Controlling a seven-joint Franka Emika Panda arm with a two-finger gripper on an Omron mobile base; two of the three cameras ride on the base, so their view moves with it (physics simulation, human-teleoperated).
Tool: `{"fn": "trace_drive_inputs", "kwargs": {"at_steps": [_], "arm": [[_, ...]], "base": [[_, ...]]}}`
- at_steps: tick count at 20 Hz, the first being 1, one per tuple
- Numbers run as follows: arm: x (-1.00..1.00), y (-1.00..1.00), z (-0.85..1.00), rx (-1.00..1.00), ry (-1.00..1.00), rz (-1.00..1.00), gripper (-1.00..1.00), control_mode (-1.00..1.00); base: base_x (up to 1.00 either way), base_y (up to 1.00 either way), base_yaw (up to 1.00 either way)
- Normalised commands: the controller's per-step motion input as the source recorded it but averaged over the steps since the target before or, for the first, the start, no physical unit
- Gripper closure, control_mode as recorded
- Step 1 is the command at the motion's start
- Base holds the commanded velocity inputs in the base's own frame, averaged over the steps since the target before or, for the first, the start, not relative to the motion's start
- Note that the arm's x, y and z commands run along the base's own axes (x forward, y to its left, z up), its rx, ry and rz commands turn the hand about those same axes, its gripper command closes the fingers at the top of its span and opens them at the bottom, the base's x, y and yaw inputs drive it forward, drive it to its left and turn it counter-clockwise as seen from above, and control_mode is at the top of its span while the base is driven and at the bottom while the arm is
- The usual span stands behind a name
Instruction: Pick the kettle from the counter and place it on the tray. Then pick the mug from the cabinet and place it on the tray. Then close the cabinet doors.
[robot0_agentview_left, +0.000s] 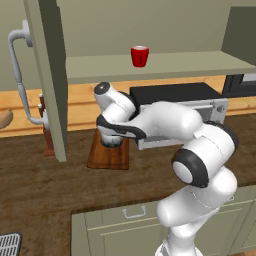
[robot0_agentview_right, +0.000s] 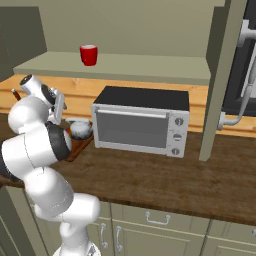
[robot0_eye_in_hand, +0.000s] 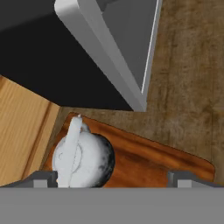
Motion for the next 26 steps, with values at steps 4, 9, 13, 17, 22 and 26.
{"fn": "trace_drive_inputs", "kwargs": {"at_steps": [4, 9, 13, 17, 22, 26], "arm": [[-0.75, -0.04, 0.36, -0.02, 0.00, 0.07, -1.00, -1.00], [-0.75, -0.18, 0.29, -0.07, 0.00, 0.16, -1.00, -1.00], [-0.79, -0.33, 0.31, -0.04, 0.00, 0.24, -1.00, -1.00], [-0.76, -0.40, 0.42, 0.00, -0.01, 0.29, -1.00, -1.00], [-0.60, -0.38, 0.53, -0.05, 0.00, 0.26, -1.00, -1.00], [-0.53, -0.27, 0.62, -0.13, 0.00, 0.25, -1.00, -1.00]], "base": [[0.00, 0.00, 0.00], [0.00, 0.00, 0.00], [0.00, 0.00, 0.00], [0.00, 0.00, 0.00], [0.00, 0.00, 0.00], [0.00, 0.00, 0.00]]}}
